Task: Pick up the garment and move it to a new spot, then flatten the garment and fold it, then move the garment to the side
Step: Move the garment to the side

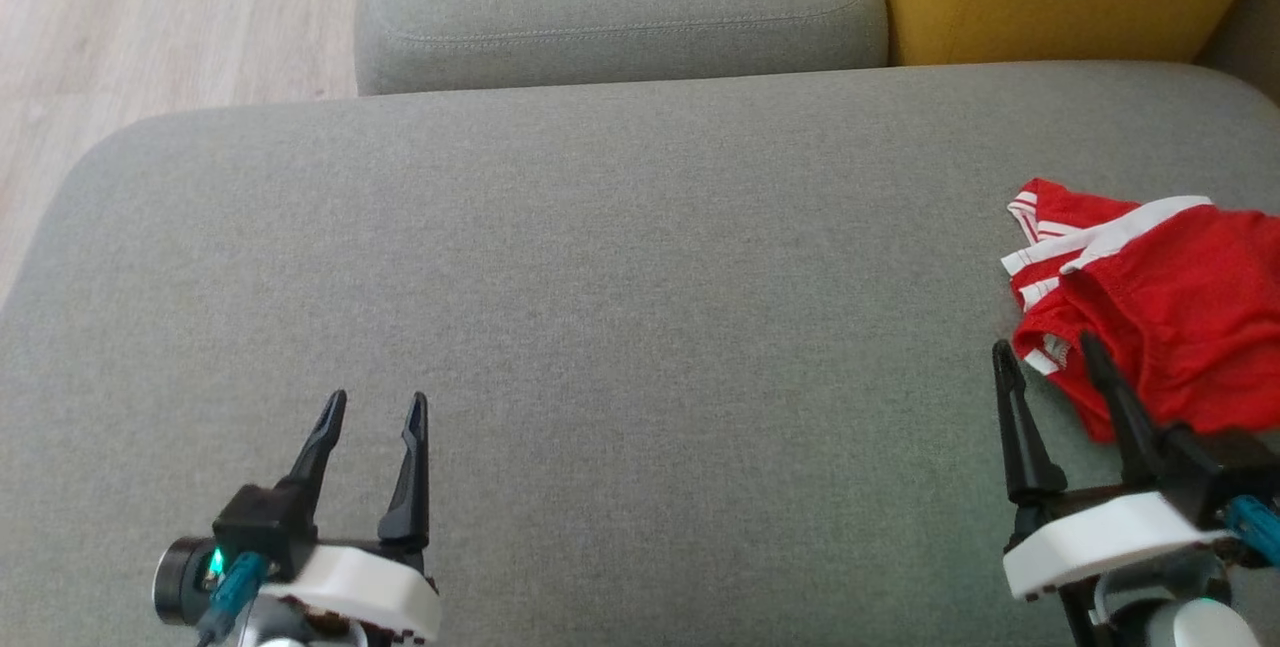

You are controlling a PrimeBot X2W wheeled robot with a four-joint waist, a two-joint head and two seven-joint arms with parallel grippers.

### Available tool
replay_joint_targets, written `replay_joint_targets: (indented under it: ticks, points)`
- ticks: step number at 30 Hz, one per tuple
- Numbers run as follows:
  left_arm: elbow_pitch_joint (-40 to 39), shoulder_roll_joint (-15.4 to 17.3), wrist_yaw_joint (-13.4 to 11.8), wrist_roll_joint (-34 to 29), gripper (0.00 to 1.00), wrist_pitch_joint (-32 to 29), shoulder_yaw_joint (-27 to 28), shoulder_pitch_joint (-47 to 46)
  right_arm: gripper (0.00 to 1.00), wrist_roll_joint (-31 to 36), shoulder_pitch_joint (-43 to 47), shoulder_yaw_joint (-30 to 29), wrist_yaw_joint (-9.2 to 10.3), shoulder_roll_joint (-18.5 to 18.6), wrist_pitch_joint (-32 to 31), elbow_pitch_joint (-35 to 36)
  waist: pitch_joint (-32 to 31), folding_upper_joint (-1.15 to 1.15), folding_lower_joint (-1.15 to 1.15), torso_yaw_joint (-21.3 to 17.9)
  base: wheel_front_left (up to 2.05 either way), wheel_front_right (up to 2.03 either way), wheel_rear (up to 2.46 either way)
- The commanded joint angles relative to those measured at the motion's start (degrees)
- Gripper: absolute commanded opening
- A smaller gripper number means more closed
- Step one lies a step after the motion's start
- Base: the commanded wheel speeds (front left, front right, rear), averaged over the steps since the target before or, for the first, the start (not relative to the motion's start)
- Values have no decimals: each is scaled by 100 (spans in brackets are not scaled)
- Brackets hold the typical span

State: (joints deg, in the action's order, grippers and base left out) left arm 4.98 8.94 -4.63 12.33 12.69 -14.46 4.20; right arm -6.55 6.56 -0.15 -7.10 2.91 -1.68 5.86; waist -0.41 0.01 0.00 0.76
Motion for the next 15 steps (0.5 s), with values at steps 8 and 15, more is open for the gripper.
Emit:
replay_joint_targets:
  ticks: [8,15]
  points:
    - [-264,124,-76,31,100,-42,130,-164,100,16,-104,134,-39,7,-106,234,-25,-1,0,-6,0,0,0]
    - [-257,150,-87,53,100,-47,104,-180,100,15,-103,132,-39,1,-119,203,-31,-1,0,-13,0,0,0]
